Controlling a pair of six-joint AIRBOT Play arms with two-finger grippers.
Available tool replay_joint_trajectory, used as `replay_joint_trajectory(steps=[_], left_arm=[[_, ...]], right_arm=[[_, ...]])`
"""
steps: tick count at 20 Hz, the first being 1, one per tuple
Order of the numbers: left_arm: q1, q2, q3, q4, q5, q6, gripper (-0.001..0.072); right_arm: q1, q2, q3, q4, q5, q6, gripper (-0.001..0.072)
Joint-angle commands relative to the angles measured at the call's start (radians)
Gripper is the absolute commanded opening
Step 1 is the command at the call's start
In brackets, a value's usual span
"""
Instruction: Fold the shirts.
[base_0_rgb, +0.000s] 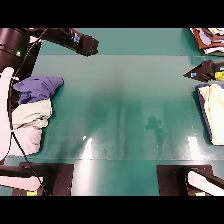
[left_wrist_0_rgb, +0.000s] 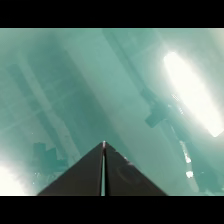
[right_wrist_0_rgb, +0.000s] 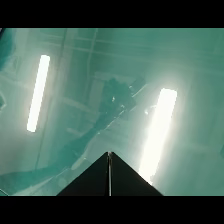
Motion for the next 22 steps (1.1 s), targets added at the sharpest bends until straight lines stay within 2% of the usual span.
replay_joint_trajectory(steps=[1, 3, 4, 5, 6, 8, 9, 12, 16, 21, 22], left_arm=[[0.000, 0.000, 0.000, -0.002, 0.003, -0.005, 0.0027], [0.000, -0.001, 0.000, 0.041, 0.022, 0.028, 0.0027], [0.003, -0.001, 0.000, 0.124, 0.020, 0.028, 0.0152], [0.010, -0.002, 0.000, 0.236, 0.010, 0.009, 0.0503], [0.024, -0.002, 0.000, 0.376, -0.002, -0.045, 0.0671], [0.089, -0.002, -0.009, 0.554, -0.033, -0.098, 0.0672], [0.139, -0.002, -0.027, 0.564, -0.040, -0.120, 0.0672], [0.314, -0.002, -0.164, 0.553, -0.051, -0.192, 0.0672], [0.478, -0.002, -0.431, 0.519, 0.030, -0.209, 0.0672], [0.533, -0.002, -0.616, 0.508, 0.195, -0.210, 0.0671], [0.533, -0.002, -0.616, 0.498, 0.207, -0.211, 0.0625]], right_arm=[[0.001, 0.000, 0.000, -0.002, -0.001, 0.000, 0.0016], [0.001, 0.000, 0.000, -0.001, 0.000, 0.000, 0.0016], [0.001, 0.000, 0.000, -0.001, 0.000, 0.001, 0.0016], [0.001, 0.000, 0.000, 0.000, -0.001, 0.000, 0.0016], [0.001, 0.000, 0.000, 0.001, -0.001, 0.000, 0.0016], [0.001, 0.000, 0.000, 0.000, -0.001, 0.001, 0.0015], [0.001, 0.000, 0.000, 0.001, -0.001, 0.001, 0.0015], [0.001, 0.000, -0.001, 0.001, -0.008, 0.001, 0.0016], [0.001, 0.000, -0.001, 0.001, -0.033, 0.001, 0.0015], [0.001, 0.000, -0.001, 0.001, -0.035, 0.001, 0.0015], [0.001, 0.000, -0.001, 0.001, -0.040, 0.001, 0.0015]])
